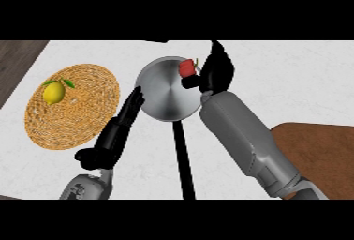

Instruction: Pick the bell pepper from the cutting board and place it in the pan

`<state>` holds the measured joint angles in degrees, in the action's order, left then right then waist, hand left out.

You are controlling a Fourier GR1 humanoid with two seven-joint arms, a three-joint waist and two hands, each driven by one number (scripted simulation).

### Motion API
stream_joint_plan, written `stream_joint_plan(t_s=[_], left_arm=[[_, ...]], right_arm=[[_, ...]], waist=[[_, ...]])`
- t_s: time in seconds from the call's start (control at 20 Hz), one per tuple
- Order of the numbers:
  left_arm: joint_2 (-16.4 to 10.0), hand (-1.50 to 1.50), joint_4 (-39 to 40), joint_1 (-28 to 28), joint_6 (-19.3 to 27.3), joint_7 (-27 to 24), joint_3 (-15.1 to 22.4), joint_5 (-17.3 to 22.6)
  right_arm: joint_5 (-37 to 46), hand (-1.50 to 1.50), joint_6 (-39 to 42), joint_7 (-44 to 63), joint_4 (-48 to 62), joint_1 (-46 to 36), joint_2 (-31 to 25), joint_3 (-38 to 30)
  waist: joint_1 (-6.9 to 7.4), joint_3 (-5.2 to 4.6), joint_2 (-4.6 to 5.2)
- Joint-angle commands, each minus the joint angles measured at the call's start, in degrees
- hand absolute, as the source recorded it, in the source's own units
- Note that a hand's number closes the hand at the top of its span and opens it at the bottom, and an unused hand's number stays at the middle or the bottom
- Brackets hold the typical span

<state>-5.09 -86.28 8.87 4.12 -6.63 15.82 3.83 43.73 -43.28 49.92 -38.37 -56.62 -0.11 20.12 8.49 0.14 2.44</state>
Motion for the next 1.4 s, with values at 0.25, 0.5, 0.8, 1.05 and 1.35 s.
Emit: stream_joint_plan(t_s=[0.25,0.5,0.8,1.05,1.35], left_arm=[[-0.28,0.00,2.49,0.67,0.01,-1.58,-1.81,-0.07],[1.32,0.00,1.26,-2.41,1.60,-1.64,-0.70,-0.73],[-1.32,0.00,-3.27,-7.35,0.48,-1.00,-2.80,0.88],[-1.31,0.00,-0.25,-6.04,-0.27,-2.19,-5.57,1.06],[-1.36,0.00,-6.21,-4.45,0.50,5.60,-5.91,-0.37]], right_arm=[[-10.48,-1.50,-18.33,-8.38,-1.22,-1.41,0.10,0.90],[-22.92,-1.50,-22.04,-15.32,-11.80,7.09,0.10,7.27],[-34.75,-1.50,-17.32,-30.01,-26.22,18.84,0.11,11.40],[-37.86,-1.50,-16.30,-35.93,-28.42,23.11,0.11,15.82],[-32.19,-1.50,-16.12,-36.17,-33.44,29.33,0.11,19.07]], waist=[[-2.31,-0.07,-0.82],[-4.10,-0.03,-1.61],[-6.67,-0.03,-2.15],[-7.80,-0.12,-2.30],[-8.33,-0.14,-2.51]])
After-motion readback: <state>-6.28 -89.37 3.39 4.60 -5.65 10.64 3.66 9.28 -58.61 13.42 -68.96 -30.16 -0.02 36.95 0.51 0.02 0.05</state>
